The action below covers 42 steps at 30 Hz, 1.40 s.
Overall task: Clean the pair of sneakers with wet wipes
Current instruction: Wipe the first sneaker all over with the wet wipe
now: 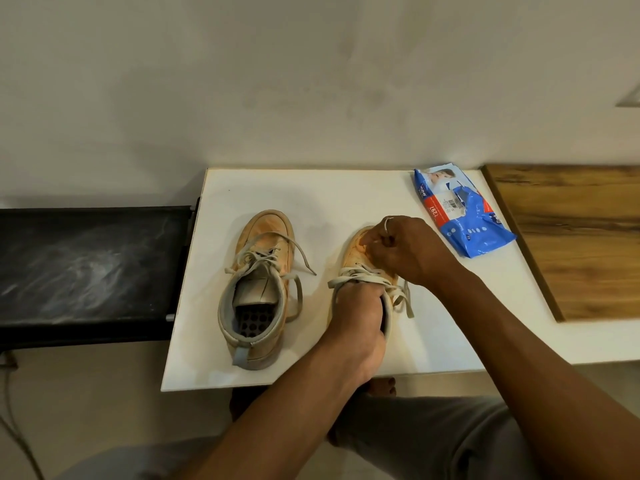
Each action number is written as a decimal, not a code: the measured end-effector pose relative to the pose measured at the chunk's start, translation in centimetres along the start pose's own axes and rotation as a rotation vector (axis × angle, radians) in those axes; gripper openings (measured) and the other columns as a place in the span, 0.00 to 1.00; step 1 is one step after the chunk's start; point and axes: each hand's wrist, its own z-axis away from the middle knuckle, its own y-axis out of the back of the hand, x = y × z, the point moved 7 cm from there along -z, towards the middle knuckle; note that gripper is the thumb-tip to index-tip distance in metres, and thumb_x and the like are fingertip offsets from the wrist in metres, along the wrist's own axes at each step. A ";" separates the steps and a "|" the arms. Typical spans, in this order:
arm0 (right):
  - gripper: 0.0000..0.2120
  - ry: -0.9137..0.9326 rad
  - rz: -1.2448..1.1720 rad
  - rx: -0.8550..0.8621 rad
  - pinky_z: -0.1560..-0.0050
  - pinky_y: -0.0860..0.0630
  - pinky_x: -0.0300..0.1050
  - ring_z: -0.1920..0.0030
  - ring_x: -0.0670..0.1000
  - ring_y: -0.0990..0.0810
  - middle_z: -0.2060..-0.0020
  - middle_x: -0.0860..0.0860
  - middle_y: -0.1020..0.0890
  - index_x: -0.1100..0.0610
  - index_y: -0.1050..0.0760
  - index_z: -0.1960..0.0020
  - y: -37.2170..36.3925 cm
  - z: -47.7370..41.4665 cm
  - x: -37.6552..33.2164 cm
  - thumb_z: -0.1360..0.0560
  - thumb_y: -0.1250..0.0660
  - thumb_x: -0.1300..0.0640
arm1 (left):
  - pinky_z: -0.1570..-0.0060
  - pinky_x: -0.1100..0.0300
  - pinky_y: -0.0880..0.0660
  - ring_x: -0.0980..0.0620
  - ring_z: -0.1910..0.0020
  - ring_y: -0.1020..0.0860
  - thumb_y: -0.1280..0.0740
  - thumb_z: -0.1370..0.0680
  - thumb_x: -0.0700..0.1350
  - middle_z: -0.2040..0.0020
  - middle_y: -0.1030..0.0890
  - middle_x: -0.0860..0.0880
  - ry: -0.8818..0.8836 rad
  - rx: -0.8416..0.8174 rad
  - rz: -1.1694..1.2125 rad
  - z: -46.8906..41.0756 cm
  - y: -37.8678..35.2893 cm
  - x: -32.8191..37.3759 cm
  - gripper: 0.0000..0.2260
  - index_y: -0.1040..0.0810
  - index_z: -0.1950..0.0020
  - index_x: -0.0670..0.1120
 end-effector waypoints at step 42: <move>0.06 -0.074 -0.002 0.051 0.52 0.21 0.46 0.55 0.48 0.22 0.55 0.45 0.19 0.50 0.19 0.50 0.3 0.0 0.9 0.26 0.31 0.50 | 0.37 0.45 0.27 0.43 0.44 0.21 0.39 0.19 0.45 0.44 0.19 0.43 0.018 0.025 0.069 -0.3 0.2 -0.4 0.11 0.23 0.39 0.46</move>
